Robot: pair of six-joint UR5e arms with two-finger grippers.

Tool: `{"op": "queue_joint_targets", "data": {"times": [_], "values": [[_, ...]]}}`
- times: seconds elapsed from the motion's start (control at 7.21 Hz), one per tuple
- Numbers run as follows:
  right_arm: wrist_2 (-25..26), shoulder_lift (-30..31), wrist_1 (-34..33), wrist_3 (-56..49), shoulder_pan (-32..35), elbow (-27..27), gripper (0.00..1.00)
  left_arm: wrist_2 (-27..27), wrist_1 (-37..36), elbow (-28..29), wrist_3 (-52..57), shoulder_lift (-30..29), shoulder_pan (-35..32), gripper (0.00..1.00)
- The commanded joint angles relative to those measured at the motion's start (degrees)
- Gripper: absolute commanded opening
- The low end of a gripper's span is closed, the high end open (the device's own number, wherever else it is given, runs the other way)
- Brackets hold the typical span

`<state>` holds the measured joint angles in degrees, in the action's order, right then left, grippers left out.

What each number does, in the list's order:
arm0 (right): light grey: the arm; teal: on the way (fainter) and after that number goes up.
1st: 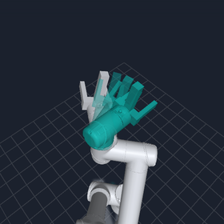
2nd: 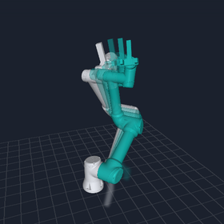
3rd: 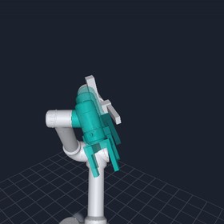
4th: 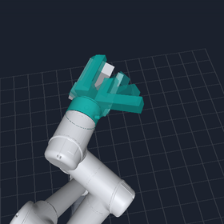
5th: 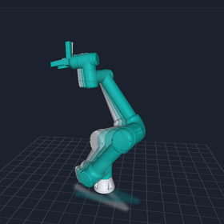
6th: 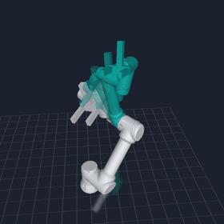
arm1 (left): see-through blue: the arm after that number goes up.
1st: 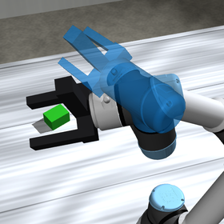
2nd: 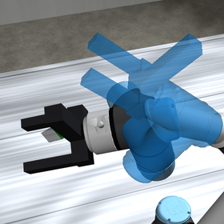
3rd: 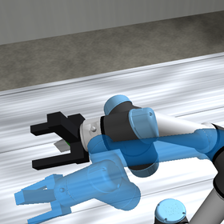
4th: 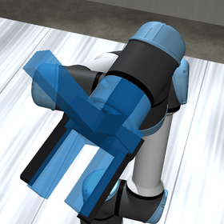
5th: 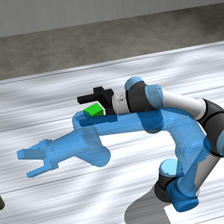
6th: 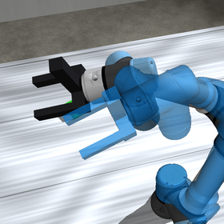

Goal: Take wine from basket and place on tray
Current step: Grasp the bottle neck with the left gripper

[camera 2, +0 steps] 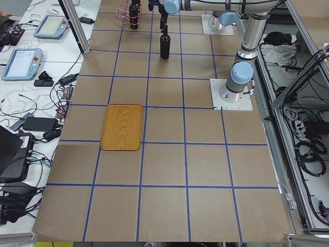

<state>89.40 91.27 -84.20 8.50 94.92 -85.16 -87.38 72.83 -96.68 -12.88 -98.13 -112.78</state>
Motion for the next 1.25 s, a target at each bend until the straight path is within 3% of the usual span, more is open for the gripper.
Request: {"op": "queue_joint_targets", "data": {"times": [0.0, 0.28, 0.42, 0.55, 0.83, 1.11], "values": [[0.0, 0.0, 0.1, -0.1, 0.0, 0.0, 1.00, 0.0, -0.1, 0.0, 0.7, -0.1, 0.0, 0.73], [0.0, 0.0, 0.0, -0.1, 0.0, 0.0, 1.00, 0.0, 0.5, -0.1, 0.7, -0.2, 0.0, 0.71], [0.1, 0.0, 0.0, -0.1, 0.0, 0.0, 1.00, -0.1, 0.5, -0.5, 0.6, -0.2, 0.0, 0.65], [0.2, 0.0, -0.1, -0.2, 0.0, 0.0, 1.00, -0.2, 0.5, -0.8, 0.6, -0.2, 0.0, 0.47], [0.1, 0.0, -0.3, -0.1, 0.0, 0.0, 1.00, -0.1, 1.1, -0.7, 0.2, -0.1, 0.1, 0.00], [0.0, 0.0, -0.3, -0.1, 0.0, 0.0, 1.00, -0.1, 1.7, 0.1, 0.7, 0.0, 0.6, 0.00]]}}
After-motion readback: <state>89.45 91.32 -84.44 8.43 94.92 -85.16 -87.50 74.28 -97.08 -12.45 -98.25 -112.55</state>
